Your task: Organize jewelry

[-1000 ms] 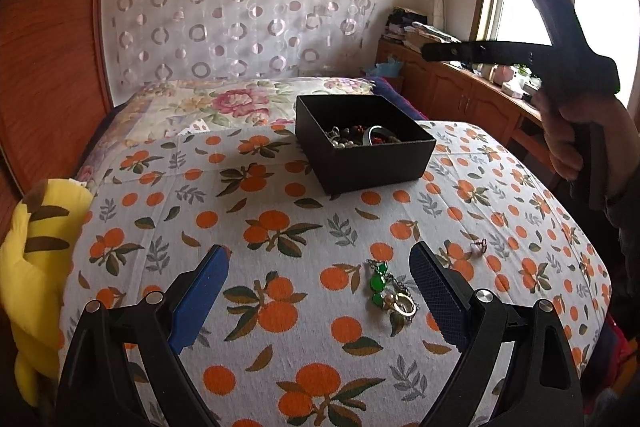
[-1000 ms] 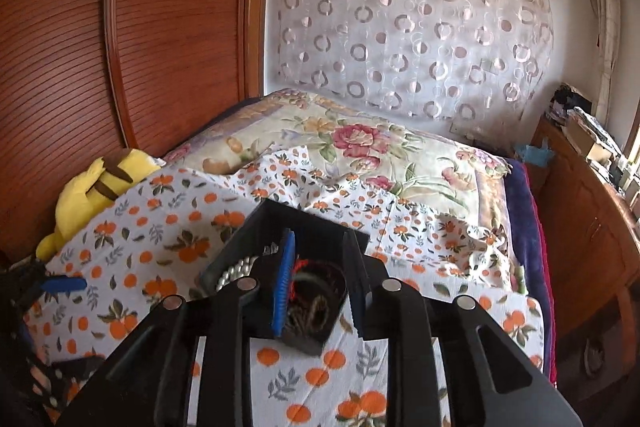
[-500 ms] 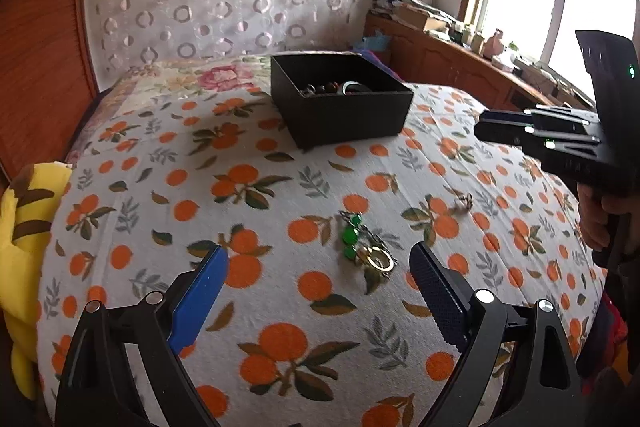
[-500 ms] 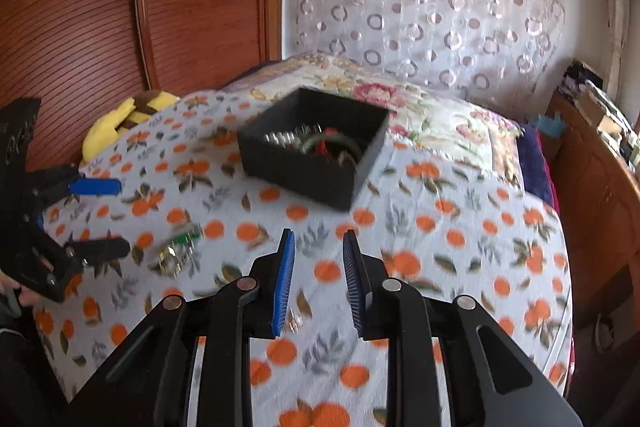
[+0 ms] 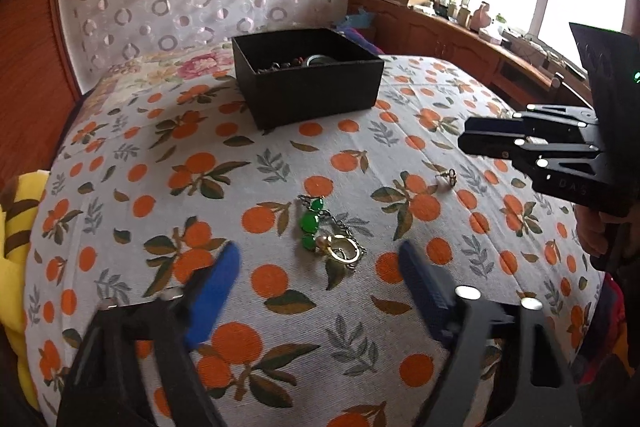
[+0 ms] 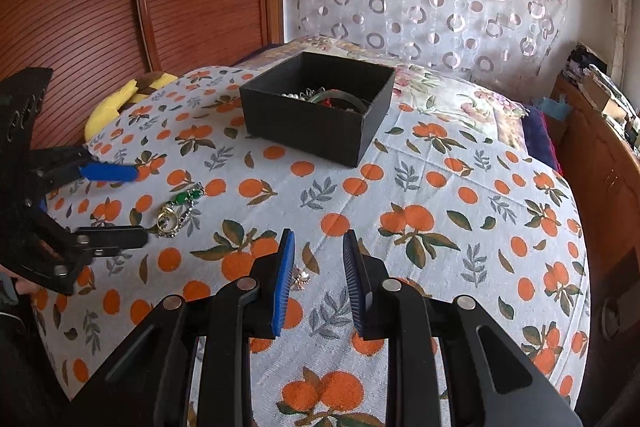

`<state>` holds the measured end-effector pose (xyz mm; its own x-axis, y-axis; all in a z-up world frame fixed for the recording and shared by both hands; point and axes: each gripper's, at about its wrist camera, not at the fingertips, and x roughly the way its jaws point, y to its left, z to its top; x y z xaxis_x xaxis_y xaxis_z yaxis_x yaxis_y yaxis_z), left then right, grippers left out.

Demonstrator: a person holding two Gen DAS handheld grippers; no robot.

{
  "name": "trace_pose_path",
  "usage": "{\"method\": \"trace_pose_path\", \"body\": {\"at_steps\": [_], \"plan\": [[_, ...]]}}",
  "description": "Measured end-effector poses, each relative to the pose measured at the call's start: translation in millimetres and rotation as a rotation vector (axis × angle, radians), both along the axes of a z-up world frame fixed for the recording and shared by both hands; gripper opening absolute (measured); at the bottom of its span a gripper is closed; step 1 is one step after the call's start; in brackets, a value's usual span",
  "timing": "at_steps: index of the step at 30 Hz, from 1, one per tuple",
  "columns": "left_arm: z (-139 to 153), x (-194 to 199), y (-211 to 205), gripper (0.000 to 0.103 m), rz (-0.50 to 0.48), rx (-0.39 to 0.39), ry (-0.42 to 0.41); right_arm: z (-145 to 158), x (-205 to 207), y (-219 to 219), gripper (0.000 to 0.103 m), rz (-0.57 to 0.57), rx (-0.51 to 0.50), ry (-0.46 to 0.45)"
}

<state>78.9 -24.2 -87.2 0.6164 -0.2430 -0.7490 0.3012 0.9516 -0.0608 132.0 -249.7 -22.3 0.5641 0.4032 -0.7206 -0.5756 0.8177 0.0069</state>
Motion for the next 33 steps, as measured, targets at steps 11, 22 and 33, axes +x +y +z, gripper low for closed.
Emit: {"method": "trace_pose_path", "body": {"at_steps": [11, 22, 33], "plan": [[-8.3, 3.3, -5.1, 0.032, -0.008, -0.005, 0.028, -3.8, -3.5, 6.7, 0.027, 0.018, -0.011, 0.003], [-8.6, 7.2, -4.9, 0.003, -0.011, -0.017, 0.023, -11.1, -6.1, 7.5, 0.027, 0.029, -0.019, 0.025], [-1.5, 8.0, 1.4, 0.003, 0.012, -0.030, 0.004, -18.7, -10.1, 12.6, 0.027, 0.042, -0.053, 0.046]]}}
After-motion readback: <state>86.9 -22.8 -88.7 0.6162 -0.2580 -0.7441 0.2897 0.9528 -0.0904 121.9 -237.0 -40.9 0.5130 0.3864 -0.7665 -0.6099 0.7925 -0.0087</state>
